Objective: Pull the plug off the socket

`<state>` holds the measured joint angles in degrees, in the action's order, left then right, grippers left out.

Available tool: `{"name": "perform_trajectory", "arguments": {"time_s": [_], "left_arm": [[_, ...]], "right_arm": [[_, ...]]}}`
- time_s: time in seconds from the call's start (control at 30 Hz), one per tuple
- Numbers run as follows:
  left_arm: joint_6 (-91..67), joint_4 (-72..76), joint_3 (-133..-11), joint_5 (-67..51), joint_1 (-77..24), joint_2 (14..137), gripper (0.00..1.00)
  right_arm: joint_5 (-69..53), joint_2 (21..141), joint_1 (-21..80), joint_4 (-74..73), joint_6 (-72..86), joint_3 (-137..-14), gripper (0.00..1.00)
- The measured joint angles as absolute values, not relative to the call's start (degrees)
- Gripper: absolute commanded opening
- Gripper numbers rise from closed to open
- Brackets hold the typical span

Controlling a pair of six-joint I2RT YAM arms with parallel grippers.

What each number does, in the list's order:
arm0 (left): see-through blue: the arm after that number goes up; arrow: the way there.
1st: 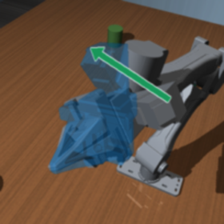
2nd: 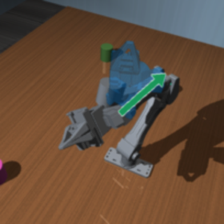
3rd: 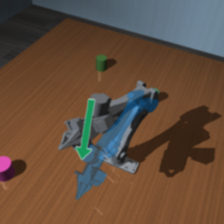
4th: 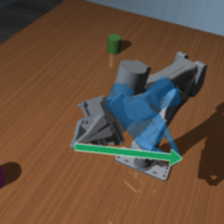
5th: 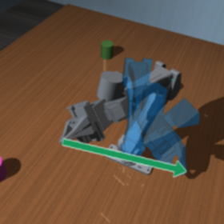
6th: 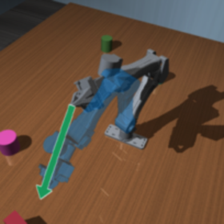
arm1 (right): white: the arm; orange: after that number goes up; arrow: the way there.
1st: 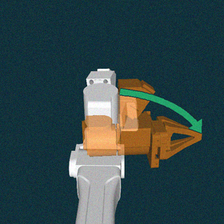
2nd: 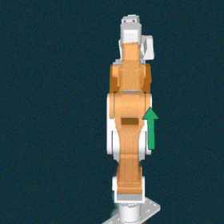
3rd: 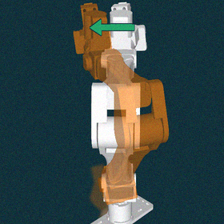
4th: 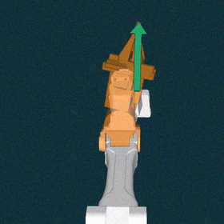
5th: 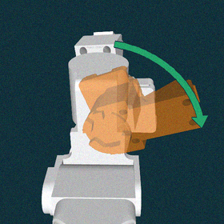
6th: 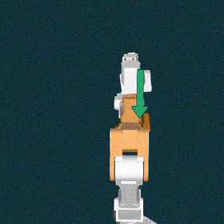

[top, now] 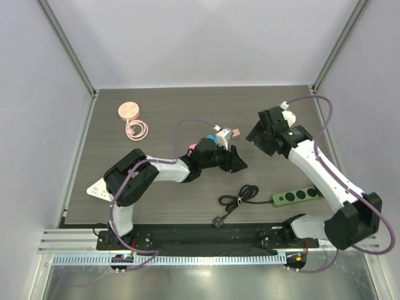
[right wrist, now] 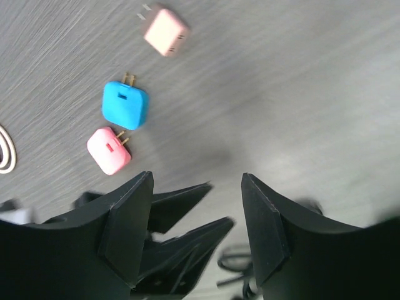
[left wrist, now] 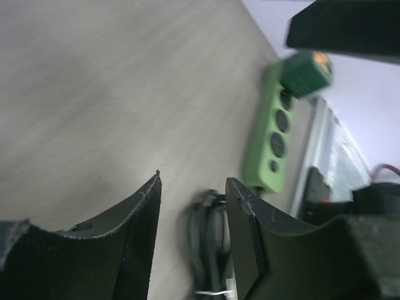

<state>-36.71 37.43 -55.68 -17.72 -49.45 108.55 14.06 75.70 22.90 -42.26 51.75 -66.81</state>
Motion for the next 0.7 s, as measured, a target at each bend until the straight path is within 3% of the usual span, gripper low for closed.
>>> {"name": "perform_trajectory", "arguments": {"time_s": [0.37,0.53,0.7], "left_arm": [[-44.99,34.39,-63.35,-21.74,-59.22,114.43,0.47],[-47.09,31.99,-68.16,-21.23,-62.67,117.82,0.38],[-47.97,26.59,-77.58,-19.86,-67.4,122.87,0.37]], "right_arm": [[21.17,53.39,20.95,-61.41,54.37,-66.19,0.73],[22.83,49.58,20.75,-66.65,53.89,-64.03,0.74],[26.24,47.29,20.75,-70.85,53.93,-62.98,0.73]]}}
